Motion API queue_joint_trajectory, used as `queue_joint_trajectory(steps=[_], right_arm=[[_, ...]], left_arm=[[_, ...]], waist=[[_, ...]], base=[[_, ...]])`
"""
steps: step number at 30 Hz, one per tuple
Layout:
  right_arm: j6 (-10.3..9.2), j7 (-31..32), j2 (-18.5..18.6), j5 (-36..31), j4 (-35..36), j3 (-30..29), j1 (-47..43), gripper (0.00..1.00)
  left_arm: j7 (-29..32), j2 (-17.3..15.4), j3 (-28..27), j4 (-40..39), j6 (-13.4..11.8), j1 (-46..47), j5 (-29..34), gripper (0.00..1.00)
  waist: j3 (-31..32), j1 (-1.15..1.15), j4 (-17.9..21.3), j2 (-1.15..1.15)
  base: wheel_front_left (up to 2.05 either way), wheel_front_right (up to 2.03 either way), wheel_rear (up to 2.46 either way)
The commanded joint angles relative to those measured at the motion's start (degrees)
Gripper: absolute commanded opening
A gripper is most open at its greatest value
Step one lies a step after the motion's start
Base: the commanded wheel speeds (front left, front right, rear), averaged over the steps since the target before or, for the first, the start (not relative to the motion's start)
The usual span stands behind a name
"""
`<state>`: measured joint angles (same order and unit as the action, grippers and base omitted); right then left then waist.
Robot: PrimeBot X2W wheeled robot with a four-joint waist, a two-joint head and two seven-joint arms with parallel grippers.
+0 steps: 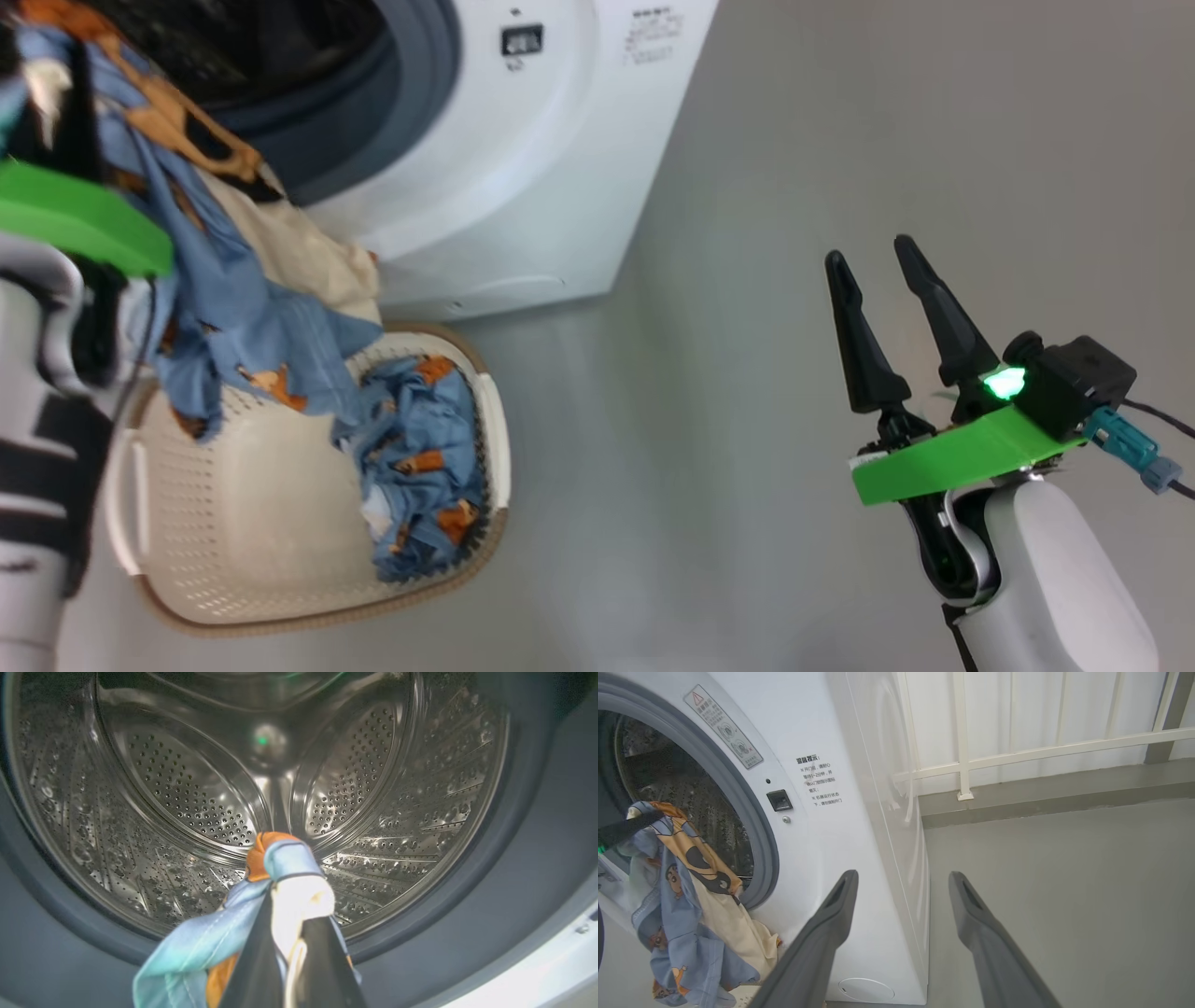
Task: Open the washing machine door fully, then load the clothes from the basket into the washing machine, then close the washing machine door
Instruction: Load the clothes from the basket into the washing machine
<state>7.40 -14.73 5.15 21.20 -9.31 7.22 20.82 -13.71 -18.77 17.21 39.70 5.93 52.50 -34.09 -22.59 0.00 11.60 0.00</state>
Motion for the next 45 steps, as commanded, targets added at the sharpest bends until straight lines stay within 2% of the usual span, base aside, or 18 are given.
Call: queue_joint_trajectory(steps=[1, 9, 20, 26, 31, 32, 33, 39, 45], right_arm=[[0.09, -0.3, -0.6, -0.6, 1.7, 1.2, 0.9, 1.0], [0.09, -0.3, -1.9, -0.5, 2.8, 1.6, 2.4, 1.0], [0.09, -0.3, -2.2, 0.7, 3.9, 2.0, 3.1, 1.0], [0.09, -0.3, -2.3, 1.4, 4.2, 2.4, 3.3, 1.0], [0.09, -0.3, -2.3, 1.3, 4.1, 2.4, 3.2, 1.0], [0.09, -0.3, -2.3, 1.2, 4.0, 2.4, 3.2, 1.0], [0.09, -0.3, -2.3, 1.2, 3.8, 2.5, 3.2, 1.0], [0.09, -0.3, -2.3, 1.0, 3.5, 2.6, 4.1, 1.0], [0.09, -0.3, -2.3, 0.7, 2.8, 2.5, 4.5, 1.0]], left_arm=[[-0.6, -2.9, -1.7, 0.3, 0.5, 3.2, 0.3, 0.0], [-1.0, -5.0, -0.5, 7.9, 1.3, 14.2, 1.2, 0.0], [-0.8, -6.4, 1.7, 14.7, 1.5, 26.7, 2.7, 0.0], [-1.2, -6.9, 2.5, 14.5, -0.3, 32.9, 5.9, 0.0], [-1.3, -6.3, 1.9, 15.9, -0.8, 33.1, 6.3, 0.0], [-1.3, -6.0, 2.1, 16.9, -0.8, 32.8, 6.3, 0.28], [-1.3, -5.9, 2.2, 17.6, -0.7, 32.7, 6.4, 1.0], [-1.3, -4.7, 2.2, 20.3, -0.2, 31.4, 6.1, 1.0], [-1.3, -4.1, 1.4, 19.7, 0.0, 27.9, 6.3, 1.0]], waist=[[-5.8, 0.0, 4.2, 0.0], [-12.6, 0.0, 7.2, 0.0], [-17.5, 0.0, 9.3, 0.0], [-18.9, 0.0, 10.0, 0.0], [-19.3, 0.0, 10.0, 0.0], [-19.2, 0.0, 9.9, 0.0], [-19.2, 0.0, 9.8, 0.0], [-17.8, 0.0, 9.0, 0.0], [-14.7, 0.0, 8.0, 0.0]], base=[[0.0, 0.0, 0.0], [0.0, 0.0, 0.0], [0.0, 0.0, 0.0], [0.0, 0.0, 0.0], [0.0, 0.0, 0.0], [0.0, 0.0, 0.0], [0.0, 0.0, 0.0], [0.0, 0.0, 0.0], [0.0, 0.0, 0.0]])
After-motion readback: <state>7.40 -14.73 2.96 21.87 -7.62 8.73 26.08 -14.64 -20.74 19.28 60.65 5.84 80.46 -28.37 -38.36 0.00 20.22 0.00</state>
